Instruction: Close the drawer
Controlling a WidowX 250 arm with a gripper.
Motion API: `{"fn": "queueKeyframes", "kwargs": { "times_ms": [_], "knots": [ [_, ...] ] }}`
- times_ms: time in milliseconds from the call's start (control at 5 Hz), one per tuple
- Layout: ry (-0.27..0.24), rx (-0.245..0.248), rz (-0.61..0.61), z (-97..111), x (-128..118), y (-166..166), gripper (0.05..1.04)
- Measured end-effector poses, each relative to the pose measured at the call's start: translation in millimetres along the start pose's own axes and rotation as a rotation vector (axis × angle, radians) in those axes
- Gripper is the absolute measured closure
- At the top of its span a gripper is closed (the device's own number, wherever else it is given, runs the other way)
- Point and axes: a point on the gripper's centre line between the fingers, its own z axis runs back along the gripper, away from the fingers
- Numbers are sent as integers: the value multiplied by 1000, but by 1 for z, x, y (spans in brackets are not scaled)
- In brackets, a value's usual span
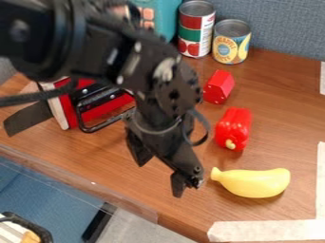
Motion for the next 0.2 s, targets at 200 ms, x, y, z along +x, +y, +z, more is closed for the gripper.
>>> {"fn": "queueKeyframes", "kwargs": {
  "times_ms": [200],
  "knots": [
    [5, -12, -19, 25, 0, 0, 84]
  ]
}}
